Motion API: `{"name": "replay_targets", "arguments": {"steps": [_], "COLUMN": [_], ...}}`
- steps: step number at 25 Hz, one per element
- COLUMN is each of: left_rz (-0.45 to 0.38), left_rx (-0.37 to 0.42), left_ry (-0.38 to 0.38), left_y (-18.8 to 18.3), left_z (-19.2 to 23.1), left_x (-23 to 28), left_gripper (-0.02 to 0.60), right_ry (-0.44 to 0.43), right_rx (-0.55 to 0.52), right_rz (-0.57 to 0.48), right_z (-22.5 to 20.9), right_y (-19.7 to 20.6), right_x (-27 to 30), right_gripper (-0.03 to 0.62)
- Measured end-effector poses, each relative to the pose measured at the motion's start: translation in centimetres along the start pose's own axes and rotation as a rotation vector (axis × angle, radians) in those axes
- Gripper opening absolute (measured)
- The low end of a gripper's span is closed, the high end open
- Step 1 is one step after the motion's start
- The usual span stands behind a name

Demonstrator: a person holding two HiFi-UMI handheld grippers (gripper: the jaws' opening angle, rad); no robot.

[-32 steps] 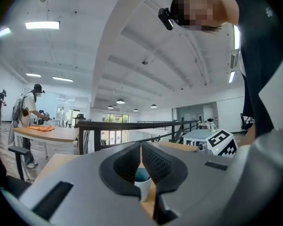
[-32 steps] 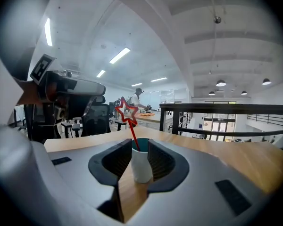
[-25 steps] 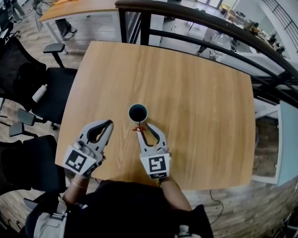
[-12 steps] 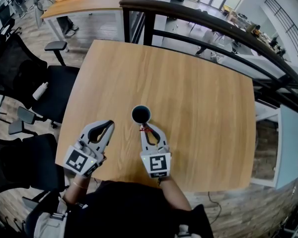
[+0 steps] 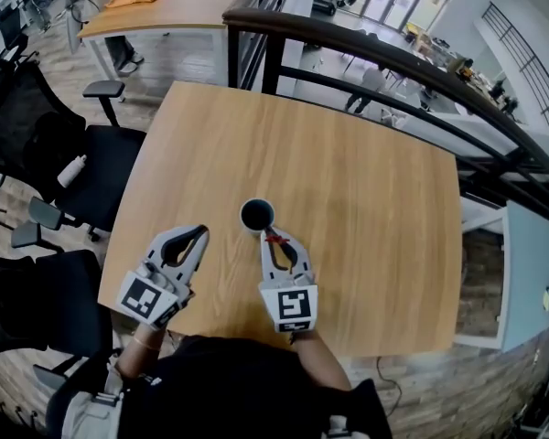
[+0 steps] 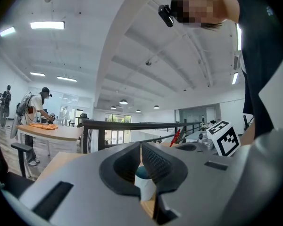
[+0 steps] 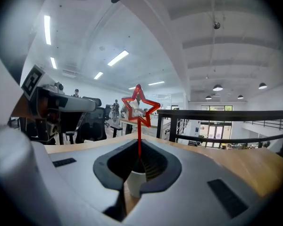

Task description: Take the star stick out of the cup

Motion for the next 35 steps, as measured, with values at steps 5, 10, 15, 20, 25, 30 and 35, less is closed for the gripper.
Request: {"name": "replay_targets", "arguments": {"steps": [5,10,15,20,25,30,35], "left_rz": [-0.018,-0.03,-0.04,-0.045,-0.045,-0.049,-0.047], "left_rx": [0.014,0.024,0.033,0.043,0.039,0.043,0.042], "left_ry": [0.015,0.031,0.045,0.056,0.065,0.072,0.072], "left_y": [-0.5,-0.7,-1.1,-1.0,-1.0,-1.0,-0.9], "left_z": [-1.0,-2.1,-3.3,-4.2,-4.4,-4.6,-5.0], "left_x": [-0.5,-1.2,-1.9,-2.7,-2.6,-2.7,-2.6], "left_gripper": [0.023,0.023,0.023,0.023,0.023,0.023,0.023], "right_ry": [0.034,0.047,0.052,0.056,0.046,0.051,0.061], "right_rx": [-0.054,-0.037,-0.024,-0.02,-0.018,-0.016,0.006], "right_rz": [-0.048,-0.096,-0.155,-0.191,-0.204,-0.203,-0.196], "right_z": [-0.2,-0.2,0.0,0.7,0.8,1.1,0.7], "right_y": [-2.4,-5.3,-8.0,-9.1,-9.6,-9.7,-9.3], "right_x": [-1.7,-4.0,-6.3,-7.9,-8.2,-8.6,-8.9], "right_gripper": [0.029,0.029,0.029,0.029,0.029,0.029,0.029]}}
Point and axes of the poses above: the fingertips, and each gripper's own axes: x forward along the fingers, z to its left, y out of its underside, the point moved 8 cm from there along -x, backward along the fingers, and after that the axes turned 10 degrees about -x, right-handed, at the moved point
